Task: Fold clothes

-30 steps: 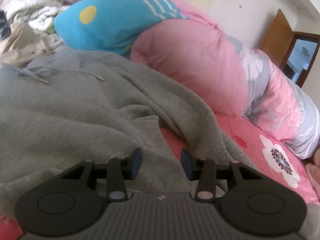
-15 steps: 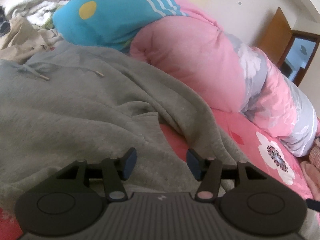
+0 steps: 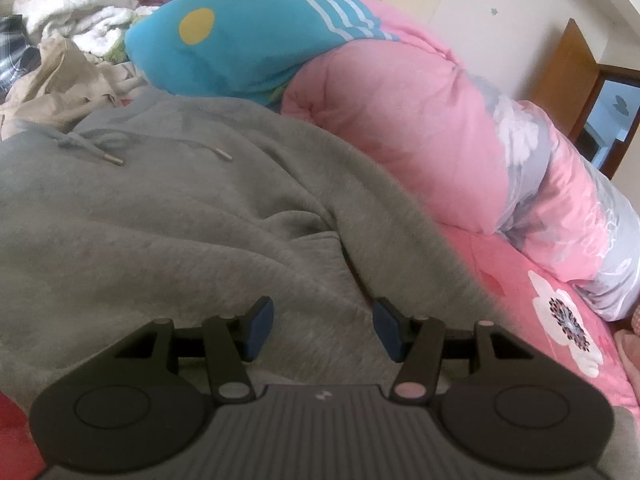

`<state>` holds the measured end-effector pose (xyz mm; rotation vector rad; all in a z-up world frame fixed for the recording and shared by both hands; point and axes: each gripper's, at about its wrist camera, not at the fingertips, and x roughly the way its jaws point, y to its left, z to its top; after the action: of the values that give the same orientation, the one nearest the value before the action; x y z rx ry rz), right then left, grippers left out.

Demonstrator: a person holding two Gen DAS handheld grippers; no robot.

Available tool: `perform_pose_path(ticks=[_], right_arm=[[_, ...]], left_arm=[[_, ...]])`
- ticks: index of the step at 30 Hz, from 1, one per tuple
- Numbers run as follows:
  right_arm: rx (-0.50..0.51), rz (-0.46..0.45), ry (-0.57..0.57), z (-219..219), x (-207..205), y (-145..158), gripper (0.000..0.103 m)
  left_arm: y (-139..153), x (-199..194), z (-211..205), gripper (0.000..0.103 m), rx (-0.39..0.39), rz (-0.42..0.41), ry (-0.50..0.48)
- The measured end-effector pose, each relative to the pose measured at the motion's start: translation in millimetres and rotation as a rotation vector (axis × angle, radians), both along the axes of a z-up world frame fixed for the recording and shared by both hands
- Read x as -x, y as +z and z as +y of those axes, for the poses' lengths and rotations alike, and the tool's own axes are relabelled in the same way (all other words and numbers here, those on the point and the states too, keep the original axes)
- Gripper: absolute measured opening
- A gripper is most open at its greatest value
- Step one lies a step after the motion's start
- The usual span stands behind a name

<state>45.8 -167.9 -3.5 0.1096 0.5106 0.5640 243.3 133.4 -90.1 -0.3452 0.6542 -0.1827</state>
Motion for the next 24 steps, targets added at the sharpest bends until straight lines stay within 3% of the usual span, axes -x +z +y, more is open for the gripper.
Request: perform_pose_path(ticks=[2,6,8,10,12,13,14,19,21,24], right_arm=[[-0.05,-0.01,0.049,2,12,6,0.0],[0.054,0.097,0.131,24,10,-12,0.001],[0.09,0.107,0.108,28,4,-15,0.003],[0.05,0.089,0.042,18,-3,-8,0.008],[0.037,0.086,-0.077,2,-13,-2,0.035],[0.045,0.088,-0.168,-9,-20,0,0.055],[0.051,0.089,-0.253,-21,-24,2,0.06],[0.025,0.177,-0.653,-106,-29,-10,0.067],[0.012,0.248,-0.733,-134,-32,-23,0.067],[-0.027,0.309,-0.762,-158,-48,-41,0.067]], left_arm=[[-1,0,-1,0.057,-0.001,0.001,0.003],[-3,0,-4,0.057,-0.017,0.006,0.003],[-3,0,-3,0.057,-0.017,0.007,0.002],[-3,0,-2,0.057,-0.017,0.008,0.002],[-3,-1,-1,0.057,-0.014,0.011,0.006],[-3,-2,0,0.057,-0.012,0.012,0.008],[-3,-2,0,0.057,-0.011,0.013,0.009],[-4,-4,-4,0.057,-0.02,0.016,0.015],[-5,-3,-6,0.058,-0.03,0.017,0.012],[-6,-3,-6,0.058,-0.041,0.015,0.008]])
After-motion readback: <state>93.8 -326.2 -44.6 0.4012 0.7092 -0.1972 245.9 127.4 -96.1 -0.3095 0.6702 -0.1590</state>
